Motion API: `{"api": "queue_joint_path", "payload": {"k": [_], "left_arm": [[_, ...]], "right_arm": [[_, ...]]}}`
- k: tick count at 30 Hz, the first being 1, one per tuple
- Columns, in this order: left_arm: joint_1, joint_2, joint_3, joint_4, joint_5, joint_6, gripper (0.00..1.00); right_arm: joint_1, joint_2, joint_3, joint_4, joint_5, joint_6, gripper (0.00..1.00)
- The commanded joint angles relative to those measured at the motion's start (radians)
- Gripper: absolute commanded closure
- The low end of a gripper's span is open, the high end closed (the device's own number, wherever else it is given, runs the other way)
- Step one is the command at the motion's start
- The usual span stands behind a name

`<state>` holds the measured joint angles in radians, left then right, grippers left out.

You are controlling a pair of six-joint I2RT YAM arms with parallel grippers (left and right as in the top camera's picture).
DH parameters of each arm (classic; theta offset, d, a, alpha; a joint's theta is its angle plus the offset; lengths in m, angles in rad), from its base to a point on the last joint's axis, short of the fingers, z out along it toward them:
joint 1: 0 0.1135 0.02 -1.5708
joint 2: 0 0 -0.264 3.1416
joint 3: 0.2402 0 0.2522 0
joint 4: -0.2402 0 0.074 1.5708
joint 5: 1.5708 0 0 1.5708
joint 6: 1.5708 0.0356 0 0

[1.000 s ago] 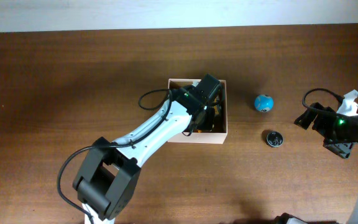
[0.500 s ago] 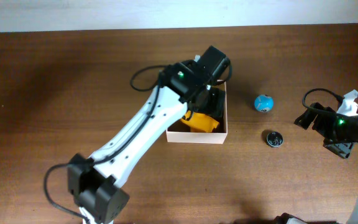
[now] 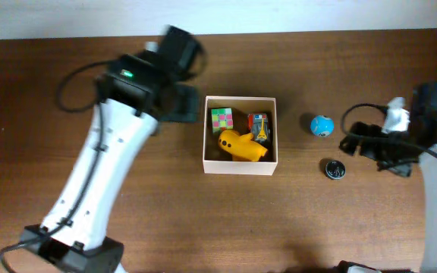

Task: Pack container

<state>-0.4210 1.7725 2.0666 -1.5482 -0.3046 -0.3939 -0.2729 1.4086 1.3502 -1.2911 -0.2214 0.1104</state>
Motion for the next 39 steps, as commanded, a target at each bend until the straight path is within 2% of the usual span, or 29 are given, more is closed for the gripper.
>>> {"api": "queue_joint_path", "payload": {"k": [1, 7, 12, 17, 21, 24, 29, 31, 39], "left_arm": [[0.108, -0.020, 0.013, -0.046, -0.029, 0.048, 0.01], [0.290, -0.020, 0.013, -0.110, 0.033, 0.047, 0.01], [0.359, -0.020, 0.013, -0.113, 0.035, 0.048, 0.01], [0.372, -0.020, 0.013, -0.106, 0.035, 0.048, 0.01], [0.372, -0.020, 0.013, -0.106, 0.035, 0.048, 0.01], [0.372, -0.020, 0.013, -0.106, 0.035, 0.048, 0.01], [0.372, -0.020, 0.013, -0.106, 0.035, 0.048, 0.01], [0.372, -0.020, 0.013, -0.106, 0.035, 0.048, 0.01], [0.372, -0.020, 0.013, -0.106, 0.035, 0.048, 0.01]], "right_arm": [[0.056, 0.055, 0.011, 0.027, 0.156, 0.037, 0.01], [0.057, 0.204, 0.011, 0.043, 0.142, 0.063, 0.01], [0.057, 0.311, 0.011, 0.059, 0.123, 0.063, 0.05], [0.058, 0.337, 0.011, 0.169, 0.108, 0.057, 0.02], [0.061, 0.343, 0.011, 0.287, 0.011, -0.010, 0.10], [0.083, 0.357, 0.012, 0.360, 0.004, -0.038, 0.10], [0.151, 0.401, 0.016, 0.421, 0.019, -0.122, 0.09], [0.174, 0.430, 0.018, 0.434, 0.046, -0.122, 0.06], [0.184, 0.529, 0.019, 0.534, 0.102, -0.121, 0.06]]}}
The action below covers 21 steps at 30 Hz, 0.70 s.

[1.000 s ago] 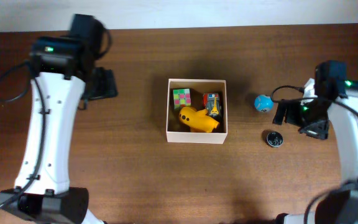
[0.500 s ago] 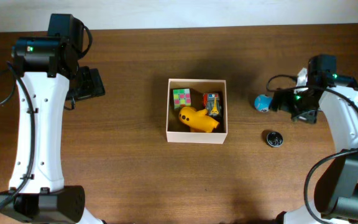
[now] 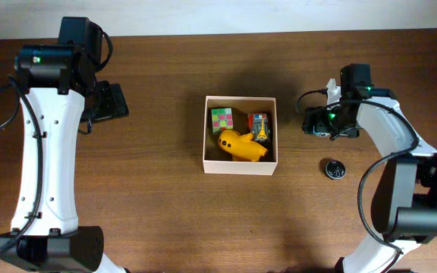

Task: Pack container
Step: 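Reach the right gripper to the blue ball and grasp it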

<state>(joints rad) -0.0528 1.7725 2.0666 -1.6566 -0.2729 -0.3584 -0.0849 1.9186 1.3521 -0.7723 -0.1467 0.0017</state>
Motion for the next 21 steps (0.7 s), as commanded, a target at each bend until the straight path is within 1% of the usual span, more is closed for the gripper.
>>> {"api": "queue_joint_path", "payload": {"k": [1, 3, 5, 6, 7, 9, 11, 13, 14, 16, 17, 21], "left_arm": [[0.003, -0.020, 0.013, 0.002, 0.003, 0.012, 0.01], [0.003, -0.020, 0.013, 0.002, 0.003, 0.012, 0.01], [0.003, -0.020, 0.013, 0.002, 0.003, 0.012, 0.01], [0.003, -0.020, 0.013, 0.002, 0.003, 0.012, 0.01], [0.003, -0.020, 0.013, 0.002, 0.003, 0.012, 0.01], [0.003, -0.020, 0.013, 0.002, 0.003, 0.012, 0.01], [0.003, -0.020, 0.013, 0.002, 0.003, 0.012, 0.01], [0.003, -0.020, 0.013, 0.002, 0.003, 0.012, 0.01], [0.003, -0.020, 0.013, 0.002, 0.003, 0.012, 0.01], [0.003, -0.020, 0.013, 0.002, 0.003, 0.012, 0.01], [0.003, -0.020, 0.013, 0.002, 0.003, 0.012, 0.01], [0.003, -0.020, 0.013, 0.002, 0.003, 0.012, 0.01]], "right_arm": [[-0.004, 0.023, 0.017, 0.023, 0.027, -0.009, 0.06], [-0.004, 0.035, 0.017, 0.034, 0.027, -0.008, 0.08], [-0.004, 0.053, 0.017, 0.048, 0.027, -0.006, 0.12], [-0.004, 0.060, 0.017, 0.053, 0.028, 0.003, 0.15], [-0.004, 0.067, 0.017, 0.059, 0.027, 0.006, 0.22], [-0.004, 0.070, 0.017, 0.067, 0.027, 0.010, 0.30], [-0.004, 0.070, 0.018, 0.072, 0.028, 0.010, 0.32], [-0.004, 0.070, 0.017, 0.069, 0.028, 0.010, 0.38], [-0.004, 0.070, 0.017, 0.064, 0.028, 0.010, 0.40], [-0.004, 0.068, 0.018, 0.048, 0.028, 0.010, 0.42], [-0.004, 0.066, 0.023, 0.029, 0.027, 0.010, 0.46], [0.001, 0.038, 0.074, -0.071, 0.027, 0.010, 0.53]]}}
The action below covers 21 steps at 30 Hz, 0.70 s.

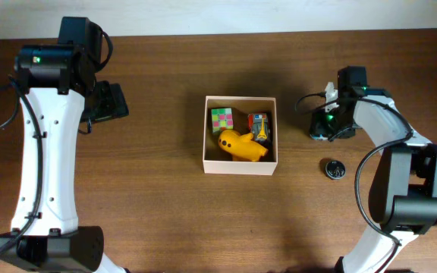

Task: Pack container
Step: 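Reach the right gripper to the blue ball and grasp it, then carry the blue ball over the box and release it inside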

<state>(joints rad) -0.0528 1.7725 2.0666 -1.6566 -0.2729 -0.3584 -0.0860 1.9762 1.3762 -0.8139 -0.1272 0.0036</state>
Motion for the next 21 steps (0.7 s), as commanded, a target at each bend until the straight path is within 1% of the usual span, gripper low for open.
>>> {"api": "queue_joint_path", "payload": {"k": [1, 3, 5, 7, 9, 12, 15, 21], "left_arm": [[0.003, -0.020, 0.013, 0.002, 0.003, 0.012, 0.01], [0.003, -0.020, 0.013, 0.002, 0.003, 0.012, 0.01], [0.003, -0.020, 0.013, 0.002, 0.003, 0.012, 0.01], [0.003, -0.020, 0.013, 0.002, 0.003, 0.012, 0.01], [0.003, -0.020, 0.013, 0.002, 0.003, 0.012, 0.01], [0.003, -0.020, 0.013, 0.002, 0.003, 0.012, 0.01], [0.003, -0.020, 0.013, 0.002, 0.003, 0.012, 0.01], [0.003, -0.020, 0.013, 0.002, 0.003, 0.012, 0.01]], "right_arm": [[0.006, -0.031, 0.072, -0.062, 0.008, 0.008, 0.53], [0.022, -0.061, 0.137, -0.146, 0.007, 0.008, 0.53], [0.043, -0.087, 0.211, -0.233, 0.007, 0.008, 0.58], [0.073, -0.108, 0.279, -0.307, 0.004, 0.008, 0.59], [0.116, -0.127, 0.351, -0.377, 0.004, 0.008, 0.62], [0.204, -0.144, 0.451, -0.459, 0.004, 0.012, 0.62], [0.296, -0.145, 0.488, -0.463, 0.005, 0.027, 0.62], [0.428, -0.113, 0.467, -0.367, 0.006, 0.081, 0.62]]}}
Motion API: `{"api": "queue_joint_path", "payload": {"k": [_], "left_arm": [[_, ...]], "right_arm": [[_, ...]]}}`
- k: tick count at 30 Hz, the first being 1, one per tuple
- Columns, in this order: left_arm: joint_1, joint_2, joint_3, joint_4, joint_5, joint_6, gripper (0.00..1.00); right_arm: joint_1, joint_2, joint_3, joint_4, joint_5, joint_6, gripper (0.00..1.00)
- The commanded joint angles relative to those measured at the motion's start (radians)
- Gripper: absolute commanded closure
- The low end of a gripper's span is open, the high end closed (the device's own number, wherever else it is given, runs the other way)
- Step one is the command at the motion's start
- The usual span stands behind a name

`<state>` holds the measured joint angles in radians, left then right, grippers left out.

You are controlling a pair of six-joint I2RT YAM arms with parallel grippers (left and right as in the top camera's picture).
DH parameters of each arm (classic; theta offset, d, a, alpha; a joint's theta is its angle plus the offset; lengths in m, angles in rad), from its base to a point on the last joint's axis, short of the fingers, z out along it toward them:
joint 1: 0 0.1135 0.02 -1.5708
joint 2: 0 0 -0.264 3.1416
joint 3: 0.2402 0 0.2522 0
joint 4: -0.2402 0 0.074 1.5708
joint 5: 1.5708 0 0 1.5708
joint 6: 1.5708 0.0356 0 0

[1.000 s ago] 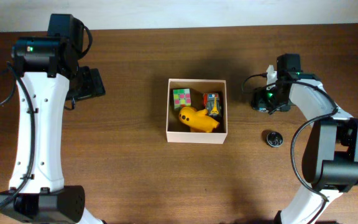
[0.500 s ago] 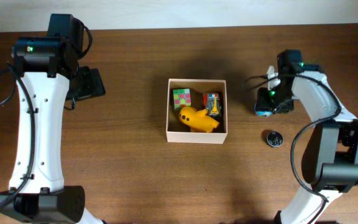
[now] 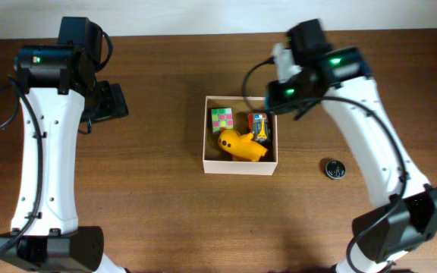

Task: Pack container
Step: 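Carry the blue ball over the box and release it inside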

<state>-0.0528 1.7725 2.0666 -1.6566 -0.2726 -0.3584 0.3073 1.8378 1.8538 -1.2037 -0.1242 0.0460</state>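
The white box [image 3: 206,163] stands mid-table. Inside it lie a green-and-pink puzzle cube [image 3: 221,119], a yellow toy [image 3: 241,145] and a small red-and-blue toy [image 3: 259,126]. My right gripper [image 3: 278,100] hangs over the box's far right corner; the wrist body hides its fingers and whatever is in them. No blue ball shows anywhere on the table. A black round disc [image 3: 335,168] lies to the right of the box. My left gripper [image 3: 112,102] is far left of the box, open and holding nothing.
The brown table [image 3: 165,220] reaches to a pale wall along the far edge. The left arm's white link runs down the left side, and the right arm's link crosses from the box down to the front right.
My right gripper was down on the blue ball at the right and now hangs over the box's far right corner. The ball is gone from its spot. The left arm has not moved.
First my left gripper was beside the box's left wall and my right one far right, with the blue ball and disc on the table. Then the left was back at the far left and the right was on the ball. Now the right is at the box.
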Motion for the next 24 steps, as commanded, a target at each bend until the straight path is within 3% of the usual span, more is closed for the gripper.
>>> {"api": "queue_joint_path", "payload": {"k": [1, 9, 11, 20, 22, 24], "left_arm": [[0.003, -0.020, 0.013, 0.002, 0.003, 0.012, 0.01], [0.003, -0.020, 0.013, 0.002, 0.003, 0.012, 0.01], [0.003, -0.020, 0.013, 0.002, 0.003, 0.012, 0.01], [0.003, -0.020, 0.013, 0.002, 0.003, 0.012, 0.01], [0.003, -0.020, 0.013, 0.002, 0.003, 0.012, 0.01], [0.003, -0.020, 0.013, 0.002, 0.003, 0.012, 0.01]], "right_arm": [[0.049, 0.039, -0.012, 0.041, 0.002, 0.051, 0.62], [0.105, 0.184, -0.012, 0.135, 0.001, 0.086, 0.61], [0.105, 0.216, -0.012, 0.146, 0.001, 0.086, 0.45], [0.104, 0.202, 0.015, 0.161, 0.009, 0.082, 0.35], [0.104, 0.184, 0.021, 0.156, 0.008, 0.082, 0.25], [0.105, 0.175, 0.021, 0.149, 0.008, 0.082, 0.20]]}}
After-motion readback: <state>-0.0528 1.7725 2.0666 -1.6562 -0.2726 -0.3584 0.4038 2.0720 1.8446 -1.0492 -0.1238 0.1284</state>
